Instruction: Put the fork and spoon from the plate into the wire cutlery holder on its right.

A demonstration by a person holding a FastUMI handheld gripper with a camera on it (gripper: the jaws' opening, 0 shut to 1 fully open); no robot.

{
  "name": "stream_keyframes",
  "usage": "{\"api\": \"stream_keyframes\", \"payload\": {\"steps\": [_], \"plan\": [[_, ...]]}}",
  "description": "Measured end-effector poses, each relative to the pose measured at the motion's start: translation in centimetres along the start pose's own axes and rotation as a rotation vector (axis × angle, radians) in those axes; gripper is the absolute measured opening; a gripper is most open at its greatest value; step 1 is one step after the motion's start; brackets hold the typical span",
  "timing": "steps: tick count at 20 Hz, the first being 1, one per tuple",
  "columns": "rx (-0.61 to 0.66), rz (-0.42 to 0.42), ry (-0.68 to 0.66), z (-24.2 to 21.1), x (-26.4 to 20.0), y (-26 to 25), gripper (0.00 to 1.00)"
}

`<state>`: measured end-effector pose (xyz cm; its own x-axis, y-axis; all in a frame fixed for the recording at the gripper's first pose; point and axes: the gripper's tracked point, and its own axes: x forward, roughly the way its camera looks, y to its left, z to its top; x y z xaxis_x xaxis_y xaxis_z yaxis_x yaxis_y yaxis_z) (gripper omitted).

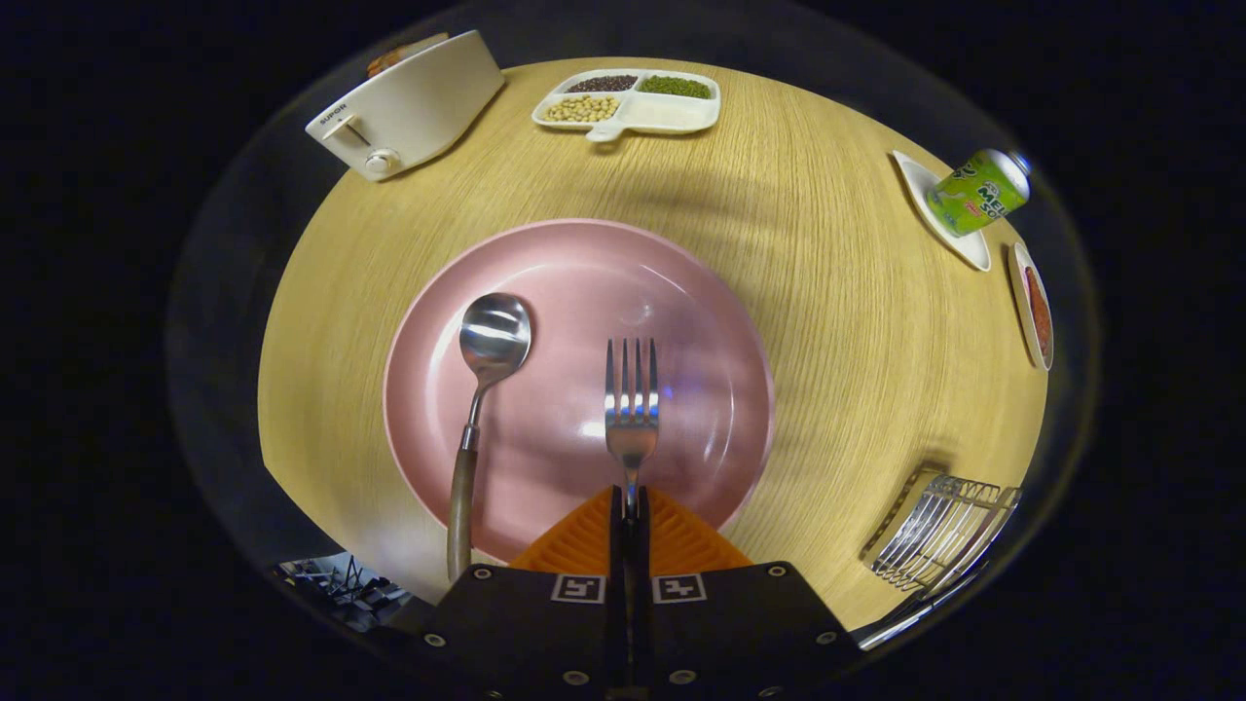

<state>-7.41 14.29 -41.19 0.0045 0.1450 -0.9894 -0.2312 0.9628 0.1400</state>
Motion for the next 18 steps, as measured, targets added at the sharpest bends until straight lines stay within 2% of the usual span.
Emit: {"api": "stream_keyframes", "payload": {"steps": [8,14,18], "plan": [[0.085,0.033,-0.113,-1.3,-6.6,-3.2,0.03],[0.168,-0.035,-0.213,-3.9,-11.9,-9.8,0.03],[0.219,-0.097,-0.224,-6.5,-13.9,-15.0,0.03]]}}
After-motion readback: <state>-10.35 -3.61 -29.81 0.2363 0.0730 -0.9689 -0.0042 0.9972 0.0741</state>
